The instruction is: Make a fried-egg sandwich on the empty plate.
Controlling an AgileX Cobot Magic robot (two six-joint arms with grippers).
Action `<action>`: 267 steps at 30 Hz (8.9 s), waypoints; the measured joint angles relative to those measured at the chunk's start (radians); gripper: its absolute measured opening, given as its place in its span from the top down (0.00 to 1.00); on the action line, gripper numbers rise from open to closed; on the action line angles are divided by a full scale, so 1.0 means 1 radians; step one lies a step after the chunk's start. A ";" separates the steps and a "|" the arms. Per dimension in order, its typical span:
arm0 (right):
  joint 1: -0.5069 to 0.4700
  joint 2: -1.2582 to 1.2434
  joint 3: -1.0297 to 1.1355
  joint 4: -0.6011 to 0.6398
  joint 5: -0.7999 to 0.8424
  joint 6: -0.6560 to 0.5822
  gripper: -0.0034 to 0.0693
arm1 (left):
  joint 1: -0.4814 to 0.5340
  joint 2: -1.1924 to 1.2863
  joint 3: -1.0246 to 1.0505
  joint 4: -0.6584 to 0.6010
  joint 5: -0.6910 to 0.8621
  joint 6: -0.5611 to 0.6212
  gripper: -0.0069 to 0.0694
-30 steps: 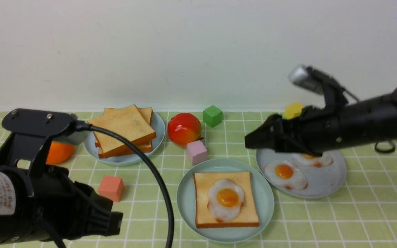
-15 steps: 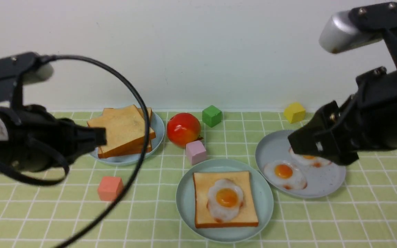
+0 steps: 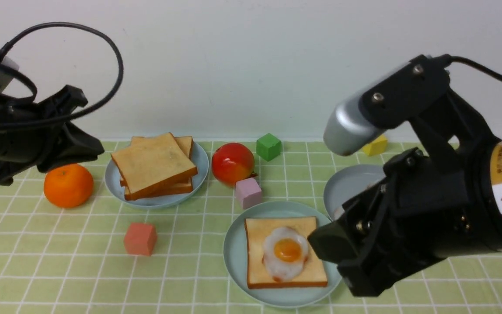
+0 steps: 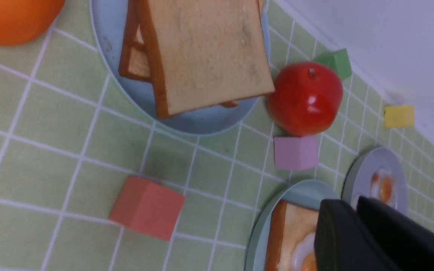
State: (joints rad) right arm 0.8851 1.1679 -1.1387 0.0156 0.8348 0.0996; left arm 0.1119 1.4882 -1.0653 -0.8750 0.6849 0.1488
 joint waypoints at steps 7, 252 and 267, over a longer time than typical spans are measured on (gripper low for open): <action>0.000 0.000 0.000 -0.004 0.012 0.000 0.34 | 0.001 0.183 -0.048 -0.051 -0.021 0.086 0.44; -0.556 -0.899 0.856 -0.016 -0.233 0.157 0.80 | -0.191 -1.506 1.094 0.875 -0.308 -0.149 0.89; -0.753 -1.042 0.888 -0.115 -0.266 0.130 0.78 | -0.191 -1.506 1.094 0.875 -0.308 -0.149 0.87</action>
State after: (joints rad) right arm 0.1324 0.1261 -0.2507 -0.0998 0.5684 0.2295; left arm -0.0794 -0.0180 0.0284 0.0000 0.3774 0.0000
